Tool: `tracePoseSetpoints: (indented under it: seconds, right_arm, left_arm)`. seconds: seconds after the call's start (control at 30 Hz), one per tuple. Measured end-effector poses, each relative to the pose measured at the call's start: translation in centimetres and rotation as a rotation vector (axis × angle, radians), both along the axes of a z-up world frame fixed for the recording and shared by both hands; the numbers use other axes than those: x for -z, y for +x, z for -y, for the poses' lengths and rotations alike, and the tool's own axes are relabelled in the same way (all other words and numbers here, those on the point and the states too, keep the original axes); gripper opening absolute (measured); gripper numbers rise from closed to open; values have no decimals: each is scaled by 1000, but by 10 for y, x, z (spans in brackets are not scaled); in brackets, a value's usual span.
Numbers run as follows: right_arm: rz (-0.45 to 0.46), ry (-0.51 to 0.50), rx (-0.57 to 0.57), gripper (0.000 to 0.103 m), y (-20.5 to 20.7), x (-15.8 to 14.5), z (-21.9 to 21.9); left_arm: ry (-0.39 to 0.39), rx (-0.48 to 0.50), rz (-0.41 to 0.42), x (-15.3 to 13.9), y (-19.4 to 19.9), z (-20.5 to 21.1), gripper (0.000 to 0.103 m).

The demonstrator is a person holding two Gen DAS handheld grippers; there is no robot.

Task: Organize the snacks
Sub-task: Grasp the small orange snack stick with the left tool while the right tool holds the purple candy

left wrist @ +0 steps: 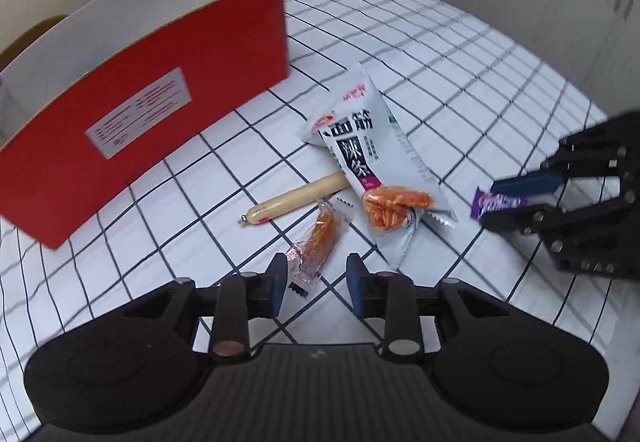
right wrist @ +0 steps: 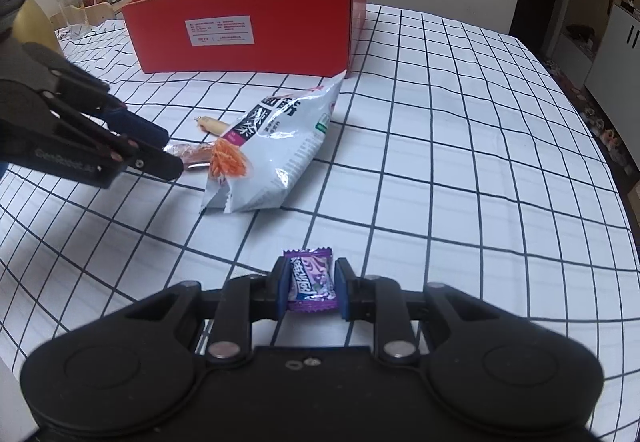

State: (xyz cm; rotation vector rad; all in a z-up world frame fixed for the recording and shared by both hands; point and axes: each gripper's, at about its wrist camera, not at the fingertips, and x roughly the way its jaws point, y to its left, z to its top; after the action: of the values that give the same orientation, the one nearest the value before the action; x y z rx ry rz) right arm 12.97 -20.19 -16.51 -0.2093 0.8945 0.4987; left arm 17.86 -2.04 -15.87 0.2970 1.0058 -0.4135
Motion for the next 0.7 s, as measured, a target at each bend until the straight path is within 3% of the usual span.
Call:
tracePoseSetpoints:
  seconds: [0.1,0.33,0.53,0.7]
  right_arm:
    - [2,-9,9,22,-1,0,-2]
    - [5,-17,19,22,-2,0,-3]
    - [5,-12,25,22,-2,1,-3]
    - [7,-6,32,23,-3,1,-1]
  left_arm:
    - [53,60,14,5,4,4,31]
    - [55,125,9,8,15,12,31]
    - [29,109,-2,9,15,11,31]
    - [-28,32,-28,10,15,4,17]
